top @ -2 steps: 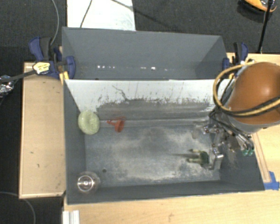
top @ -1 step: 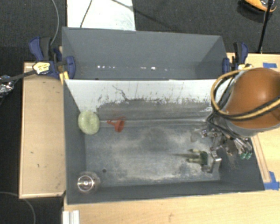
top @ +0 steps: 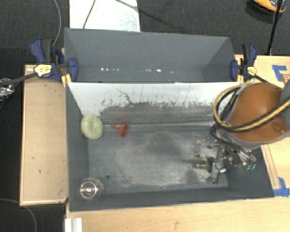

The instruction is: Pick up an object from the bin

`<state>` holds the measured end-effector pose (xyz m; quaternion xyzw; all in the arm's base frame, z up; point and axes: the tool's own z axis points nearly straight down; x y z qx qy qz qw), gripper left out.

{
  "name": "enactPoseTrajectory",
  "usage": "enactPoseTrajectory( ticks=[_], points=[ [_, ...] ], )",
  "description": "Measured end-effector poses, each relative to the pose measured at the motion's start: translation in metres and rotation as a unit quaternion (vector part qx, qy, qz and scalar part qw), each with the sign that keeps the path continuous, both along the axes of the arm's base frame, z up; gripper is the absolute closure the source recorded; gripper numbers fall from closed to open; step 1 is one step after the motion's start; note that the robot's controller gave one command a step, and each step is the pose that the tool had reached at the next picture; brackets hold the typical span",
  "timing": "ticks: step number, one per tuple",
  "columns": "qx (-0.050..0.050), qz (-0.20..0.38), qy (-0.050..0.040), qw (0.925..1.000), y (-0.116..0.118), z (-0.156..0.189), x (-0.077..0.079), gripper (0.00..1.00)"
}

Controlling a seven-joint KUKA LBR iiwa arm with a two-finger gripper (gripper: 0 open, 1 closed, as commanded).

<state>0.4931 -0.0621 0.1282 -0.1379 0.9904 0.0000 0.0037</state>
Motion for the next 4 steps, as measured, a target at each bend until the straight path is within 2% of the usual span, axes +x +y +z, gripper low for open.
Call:
enactPoseTrajectory(
  ticks=[1,2,3,4],
  points=[
    [0.001,0.001,0.0046,1.0,-0.009,-0.041,0.005,0.0],
    [0.0,0.098,0.0004,0.9952,-0.027,-0.058,0.004,1.0],
    [0.0,0.098,0.0004,0.9952,-0.027,-0.058,0.004,1.0],
    [0.001,0.102,0.0019,0.9948,-0.027,-0.022,-0.01,1.0]
  ],
)
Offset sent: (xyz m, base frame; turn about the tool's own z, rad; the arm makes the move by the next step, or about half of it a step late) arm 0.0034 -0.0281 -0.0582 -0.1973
